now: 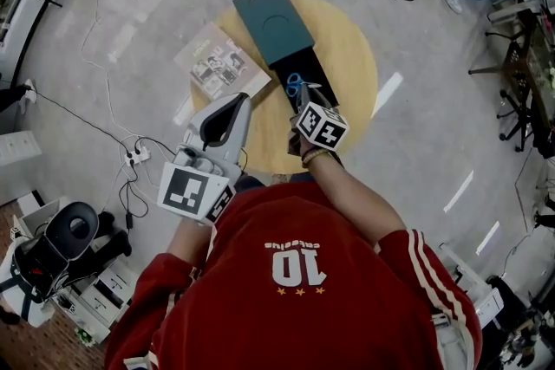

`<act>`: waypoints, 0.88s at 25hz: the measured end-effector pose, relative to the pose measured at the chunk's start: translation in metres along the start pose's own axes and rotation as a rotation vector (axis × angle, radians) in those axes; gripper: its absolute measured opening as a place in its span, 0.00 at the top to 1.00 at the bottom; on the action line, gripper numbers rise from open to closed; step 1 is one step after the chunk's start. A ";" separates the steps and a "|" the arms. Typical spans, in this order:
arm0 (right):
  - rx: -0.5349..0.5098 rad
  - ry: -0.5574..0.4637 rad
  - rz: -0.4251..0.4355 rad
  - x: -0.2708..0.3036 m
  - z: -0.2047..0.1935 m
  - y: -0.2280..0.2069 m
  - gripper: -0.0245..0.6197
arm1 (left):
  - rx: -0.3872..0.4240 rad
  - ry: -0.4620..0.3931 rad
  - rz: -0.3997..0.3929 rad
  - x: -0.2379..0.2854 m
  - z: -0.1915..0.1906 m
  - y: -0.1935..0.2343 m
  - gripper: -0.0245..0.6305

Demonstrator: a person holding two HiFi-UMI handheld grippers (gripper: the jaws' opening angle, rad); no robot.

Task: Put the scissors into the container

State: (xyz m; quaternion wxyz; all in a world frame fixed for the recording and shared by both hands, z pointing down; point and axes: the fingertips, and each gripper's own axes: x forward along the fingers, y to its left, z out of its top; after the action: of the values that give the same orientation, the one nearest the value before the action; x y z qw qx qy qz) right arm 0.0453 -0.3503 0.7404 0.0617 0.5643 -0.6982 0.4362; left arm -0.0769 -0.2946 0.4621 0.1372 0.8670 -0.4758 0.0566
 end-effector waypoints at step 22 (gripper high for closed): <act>0.134 0.240 -0.070 -0.071 -0.044 -0.051 0.74 | 0.018 -0.084 -0.089 -0.013 0.014 -0.027 0.96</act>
State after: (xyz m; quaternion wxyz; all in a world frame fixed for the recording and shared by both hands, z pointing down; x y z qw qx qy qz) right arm 0.0954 -0.2672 0.7537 0.1222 0.5348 -0.6351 0.5437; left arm -0.0617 -0.2751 0.4406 0.1118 0.8902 -0.4413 0.0184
